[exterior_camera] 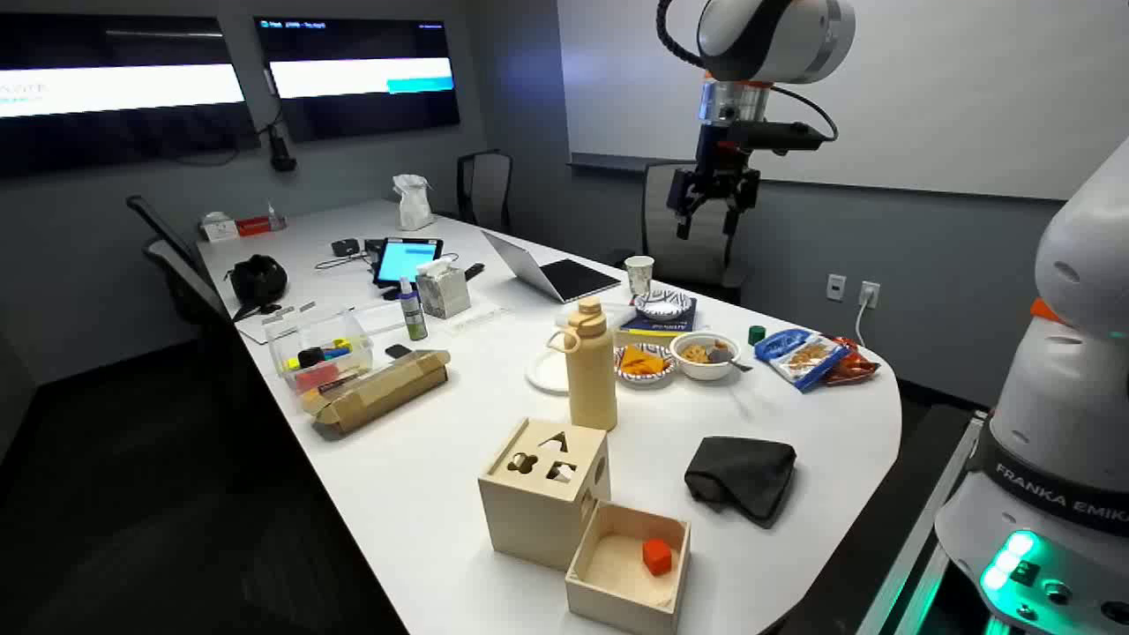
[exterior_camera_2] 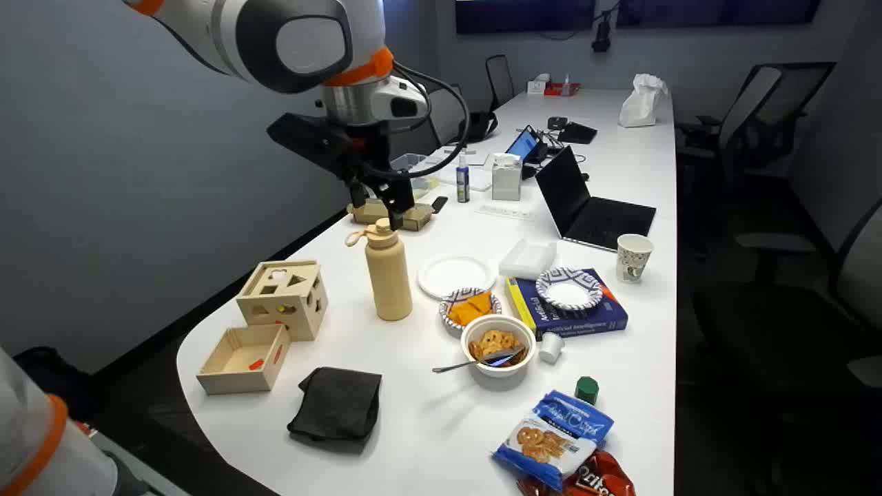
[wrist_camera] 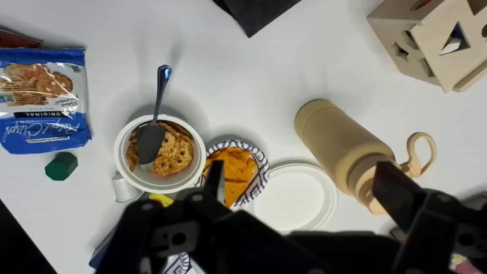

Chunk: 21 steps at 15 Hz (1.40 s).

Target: Unfold the towel on the table

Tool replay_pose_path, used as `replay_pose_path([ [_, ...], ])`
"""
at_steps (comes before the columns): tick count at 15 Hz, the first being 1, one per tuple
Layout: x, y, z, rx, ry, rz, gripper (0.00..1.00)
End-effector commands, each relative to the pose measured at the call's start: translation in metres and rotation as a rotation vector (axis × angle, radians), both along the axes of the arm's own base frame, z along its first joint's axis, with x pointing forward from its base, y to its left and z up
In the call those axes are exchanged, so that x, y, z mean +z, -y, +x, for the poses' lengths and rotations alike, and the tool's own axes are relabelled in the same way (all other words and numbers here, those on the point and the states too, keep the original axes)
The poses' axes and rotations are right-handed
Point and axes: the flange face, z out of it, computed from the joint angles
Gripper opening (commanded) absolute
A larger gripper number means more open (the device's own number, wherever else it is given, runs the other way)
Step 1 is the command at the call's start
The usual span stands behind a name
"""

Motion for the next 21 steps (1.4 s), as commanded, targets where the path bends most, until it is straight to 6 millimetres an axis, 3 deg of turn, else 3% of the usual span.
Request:
replay_pose_path([
  [1, 0.0, 0.0, 0.0, 0.0, -0.001, 0.0, 1.0],
  [5, -0.043, -0.011, -0.012, -0.003, -0.045, 0.042, 1.0],
  [11, -0.131, -0.022, -0.068, -0.153, -0.216, 0.108, 1.0],
  [12, -0.14, -0.013, -0.053, -0.197, -0.252, 0.117, 1.0],
  [21, -0.253, 0.0, -0.09, -0.54, -0.406, 0.239, 1.0],
])
